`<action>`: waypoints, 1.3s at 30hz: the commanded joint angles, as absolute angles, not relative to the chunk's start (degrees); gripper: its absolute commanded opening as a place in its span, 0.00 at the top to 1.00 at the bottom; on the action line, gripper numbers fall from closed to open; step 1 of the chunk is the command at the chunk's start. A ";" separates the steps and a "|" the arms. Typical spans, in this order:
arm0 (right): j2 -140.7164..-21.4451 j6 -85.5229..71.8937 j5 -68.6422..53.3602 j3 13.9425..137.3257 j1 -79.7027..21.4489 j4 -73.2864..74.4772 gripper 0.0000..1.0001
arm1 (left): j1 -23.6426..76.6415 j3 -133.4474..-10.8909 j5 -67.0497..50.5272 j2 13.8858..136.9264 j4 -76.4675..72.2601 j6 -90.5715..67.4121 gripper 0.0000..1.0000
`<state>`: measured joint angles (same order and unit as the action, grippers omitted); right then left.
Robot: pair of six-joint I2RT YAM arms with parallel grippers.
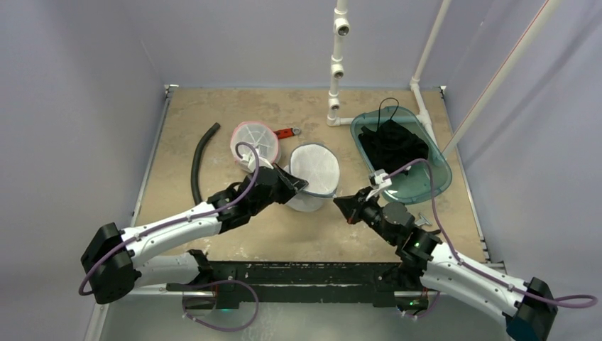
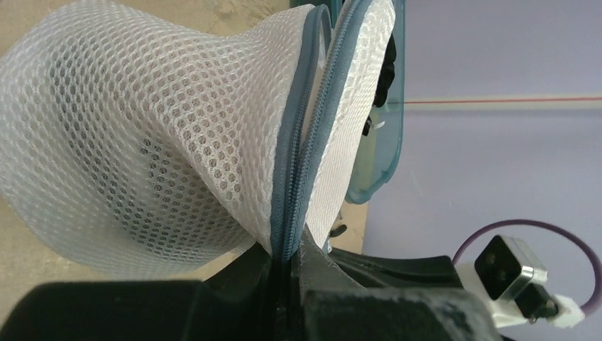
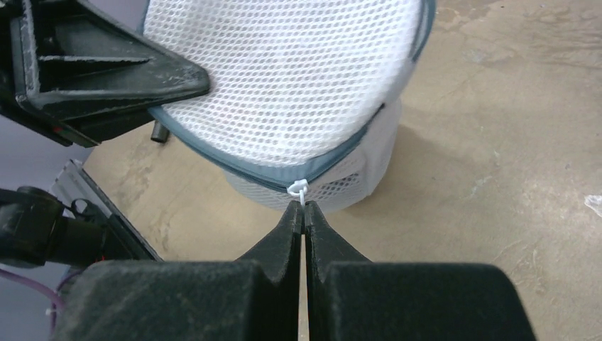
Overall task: Unzip the laundry bag and remove the bra
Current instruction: Unzip the laundry bag at the center of the board.
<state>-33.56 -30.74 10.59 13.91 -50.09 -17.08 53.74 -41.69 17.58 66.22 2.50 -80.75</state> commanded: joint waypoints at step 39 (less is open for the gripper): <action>-35.36 -30.08 8.95 10.81 -49.86 -22.19 1.00 | 55.59 -37.86 12.29 60.09 3.54 -81.08 0.31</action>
